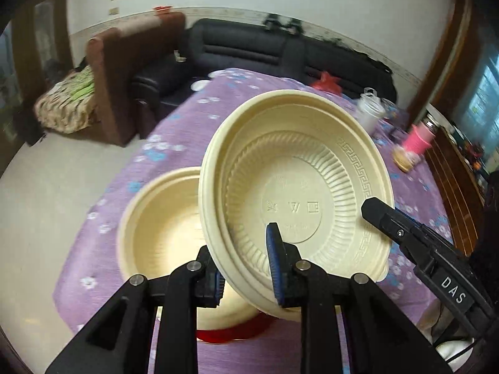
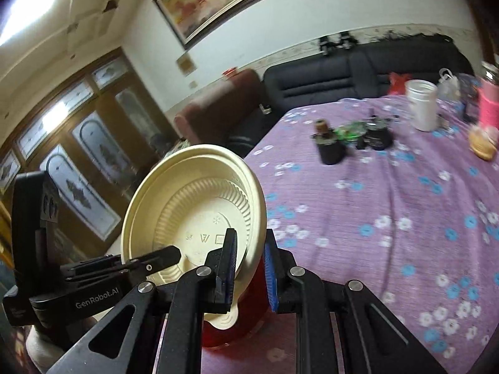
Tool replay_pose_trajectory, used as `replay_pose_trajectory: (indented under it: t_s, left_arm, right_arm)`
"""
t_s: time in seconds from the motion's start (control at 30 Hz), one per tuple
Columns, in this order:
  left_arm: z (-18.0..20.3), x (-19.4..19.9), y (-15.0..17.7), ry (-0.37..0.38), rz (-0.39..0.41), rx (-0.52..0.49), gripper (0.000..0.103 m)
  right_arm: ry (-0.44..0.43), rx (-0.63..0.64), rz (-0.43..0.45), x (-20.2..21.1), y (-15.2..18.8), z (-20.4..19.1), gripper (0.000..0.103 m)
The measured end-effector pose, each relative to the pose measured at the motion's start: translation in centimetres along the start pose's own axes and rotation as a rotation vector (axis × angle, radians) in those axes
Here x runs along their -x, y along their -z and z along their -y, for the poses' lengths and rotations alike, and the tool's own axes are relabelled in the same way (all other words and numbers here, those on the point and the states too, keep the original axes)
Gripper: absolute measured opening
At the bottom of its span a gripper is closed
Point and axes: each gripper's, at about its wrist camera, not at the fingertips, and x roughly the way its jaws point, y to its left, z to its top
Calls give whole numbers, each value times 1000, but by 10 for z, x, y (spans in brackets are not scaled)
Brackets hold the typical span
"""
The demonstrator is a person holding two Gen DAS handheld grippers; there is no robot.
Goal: Organize plates and bowls
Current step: 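Carry the second beige bowl with the left tool to the stack, then lower the second beige bowl onto the beige bowl and open the left tool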
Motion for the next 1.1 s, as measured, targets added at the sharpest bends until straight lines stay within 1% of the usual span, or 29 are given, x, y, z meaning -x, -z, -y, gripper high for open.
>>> replay_pose_trajectory:
  t_s: [0.1, 0.27, 0.4, 0.5, 0.53, 0.57, 0.6, 0.63, 0.67, 0.73, 0.77, 0.8, 0.83, 0.93, 1.0, 1.1]
  left_arm:
    - [-22, -8, 1, -22, -11, 35, 23]
    - [-47, -20, 4, -44, -31, 64, 23]
    - [-63, -22, 5, -22, -30, 94, 23]
    - [-67, -22, 5, -3, -23, 107, 24]
    - [-68, -20, 6, 6, -17, 112, 29]
    - [-69, -18, 6, 18, -14, 117, 37]
    - [-70, -16, 6, 30, -9, 122, 42]
    - [-72, -14, 7, 34, -3, 126, 50]
    - [-74, -11, 8, 33, 9, 128, 55]
    - [-76, -5, 10, 48, 24, 130, 59]
    - [-77, -3, 10, 56, 26, 130, 63]
    - [-78, -1, 11, 63, 30, 129, 65]
    - [-80, 1, 12, 66, 33, 130, 68]
    - [-83, 5, 16, 80, 38, 134, 68]
    - [-85, 6, 19, 99, 39, 138, 68]
    - [-86, 8, 23, 111, 48, 137, 69]
  right_arm:
    - [7, 33, -33, -24, 0, -20, 19]
    - [17, 46, -81, -53, 5, -31, 19]
    - [26, 60, -106, -69, 8, -37, 19]
    - [34, 74, -117, -76, 9, -41, 19]
    - [35, 80, -119, -78, 10, -42, 19]
    - [33, 83, -122, -79, 10, -43, 19]
    - [28, 85, -127, -80, 11, -43, 19]
    - [24, 84, -129, -81, 11, -44, 19]
    - [23, 83, -129, -82, 12, -44, 19]
    - [33, 93, -130, -84, 14, -47, 22]
    - [46, 103, -126, -85, 15, -48, 28]
    - [57, 113, -119, -85, 15, -49, 34]
    - [67, 123, -111, -85, 16, -50, 36]
    - [72, 129, -91, -84, 18, -50, 39]
    - [73, 129, -78, -82, 18, -50, 46]
    - [72, 121, -67, -81, 19, -49, 48]
